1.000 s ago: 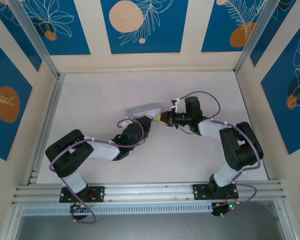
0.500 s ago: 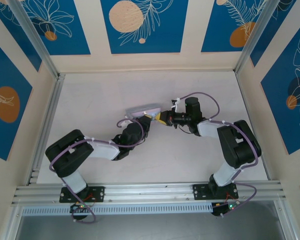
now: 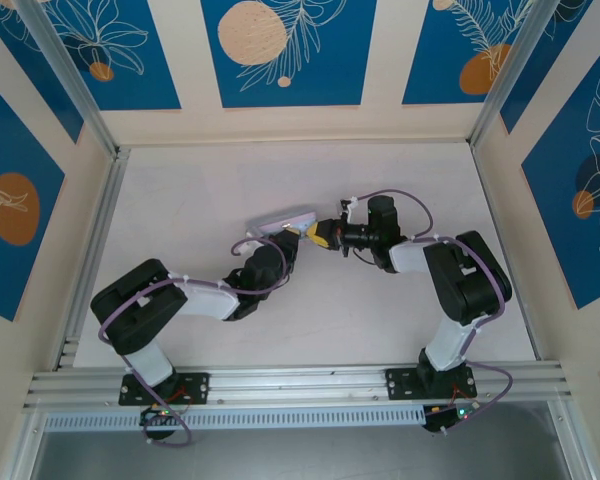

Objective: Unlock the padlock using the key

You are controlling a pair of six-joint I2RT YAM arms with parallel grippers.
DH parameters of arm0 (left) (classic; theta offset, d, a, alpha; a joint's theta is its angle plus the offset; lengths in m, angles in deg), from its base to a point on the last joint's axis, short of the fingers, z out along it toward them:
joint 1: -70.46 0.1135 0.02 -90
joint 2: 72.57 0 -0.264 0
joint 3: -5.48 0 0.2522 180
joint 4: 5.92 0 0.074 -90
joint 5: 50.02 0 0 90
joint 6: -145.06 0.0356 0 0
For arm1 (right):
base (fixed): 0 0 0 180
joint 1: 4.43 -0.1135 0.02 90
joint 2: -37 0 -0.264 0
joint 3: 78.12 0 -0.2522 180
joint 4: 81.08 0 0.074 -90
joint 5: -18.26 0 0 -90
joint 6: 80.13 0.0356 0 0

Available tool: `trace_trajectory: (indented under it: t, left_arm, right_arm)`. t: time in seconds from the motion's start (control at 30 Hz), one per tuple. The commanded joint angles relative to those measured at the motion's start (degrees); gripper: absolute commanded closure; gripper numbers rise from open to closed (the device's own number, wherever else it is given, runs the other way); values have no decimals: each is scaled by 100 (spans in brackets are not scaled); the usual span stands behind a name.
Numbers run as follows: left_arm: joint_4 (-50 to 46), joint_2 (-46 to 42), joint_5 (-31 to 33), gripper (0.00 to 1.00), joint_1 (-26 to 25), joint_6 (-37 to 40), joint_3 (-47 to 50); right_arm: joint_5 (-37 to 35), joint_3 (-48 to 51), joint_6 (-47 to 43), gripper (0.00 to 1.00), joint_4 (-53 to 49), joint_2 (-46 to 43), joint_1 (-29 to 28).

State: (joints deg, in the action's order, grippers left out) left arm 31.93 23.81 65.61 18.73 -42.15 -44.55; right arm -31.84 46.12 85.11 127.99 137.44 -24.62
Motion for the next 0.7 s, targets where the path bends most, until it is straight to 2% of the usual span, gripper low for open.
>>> trace_trajectory:
  t: [0.0, 0.37, 0.67]
  left_arm:
    - [326, 33, -1086, 100, -254, 32, -69]
    - [593, -71, -1151, 100, -259, 233, -42]
    - [774, 120, -1300, 100, -259, 209, -97]
  right_arm:
    - [579, -189, 239, 100, 827, 190, -280]
    - [876, -66, 899, 100, 2131, 942, -67]
    - [1264, -447, 870, 100, 2149, 1054, -293]
